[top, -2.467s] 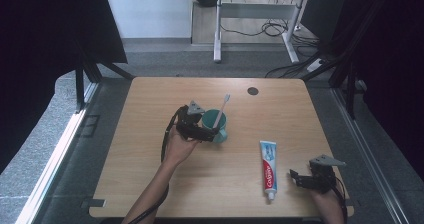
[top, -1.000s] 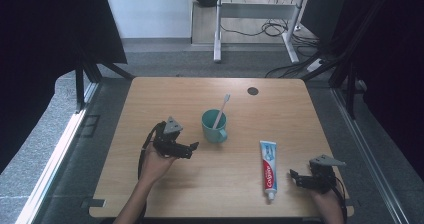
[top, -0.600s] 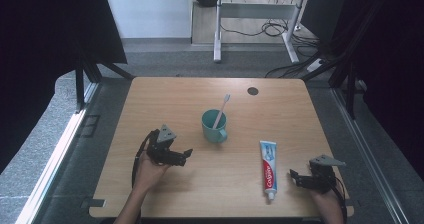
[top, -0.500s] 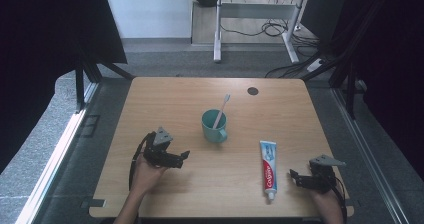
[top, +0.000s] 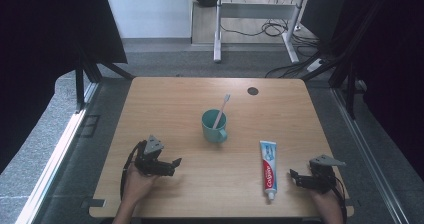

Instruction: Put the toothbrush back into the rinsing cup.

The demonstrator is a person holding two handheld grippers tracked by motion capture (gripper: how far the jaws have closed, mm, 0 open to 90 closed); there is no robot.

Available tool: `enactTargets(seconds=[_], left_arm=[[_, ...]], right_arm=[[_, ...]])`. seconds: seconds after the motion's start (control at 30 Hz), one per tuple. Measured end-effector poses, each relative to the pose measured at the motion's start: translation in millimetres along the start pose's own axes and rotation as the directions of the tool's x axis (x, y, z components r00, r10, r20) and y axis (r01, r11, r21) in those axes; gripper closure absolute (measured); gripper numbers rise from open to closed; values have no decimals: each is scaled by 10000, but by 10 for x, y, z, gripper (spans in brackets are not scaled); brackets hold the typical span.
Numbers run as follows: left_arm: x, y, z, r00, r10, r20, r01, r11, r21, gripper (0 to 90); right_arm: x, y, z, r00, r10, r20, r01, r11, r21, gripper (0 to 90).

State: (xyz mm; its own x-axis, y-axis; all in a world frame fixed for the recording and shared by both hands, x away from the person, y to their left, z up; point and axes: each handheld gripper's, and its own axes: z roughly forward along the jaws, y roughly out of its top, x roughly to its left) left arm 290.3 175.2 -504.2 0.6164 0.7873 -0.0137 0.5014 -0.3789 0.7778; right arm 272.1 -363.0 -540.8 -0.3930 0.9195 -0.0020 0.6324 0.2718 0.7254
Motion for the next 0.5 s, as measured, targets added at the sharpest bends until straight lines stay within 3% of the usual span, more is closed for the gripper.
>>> enactTargets(seconds=[0.33,0.5], left_arm=[[-32,-170,-13,10000,13,-90,-10,9995,327,0],[-56,-259,-2,9999,-165,11,164,9989,437,0]], right_arm=[[1,0,0,10000,2,11,-2,10000,-3,119],[1,0,0,10000,0,15,0,10000,-12,119]])
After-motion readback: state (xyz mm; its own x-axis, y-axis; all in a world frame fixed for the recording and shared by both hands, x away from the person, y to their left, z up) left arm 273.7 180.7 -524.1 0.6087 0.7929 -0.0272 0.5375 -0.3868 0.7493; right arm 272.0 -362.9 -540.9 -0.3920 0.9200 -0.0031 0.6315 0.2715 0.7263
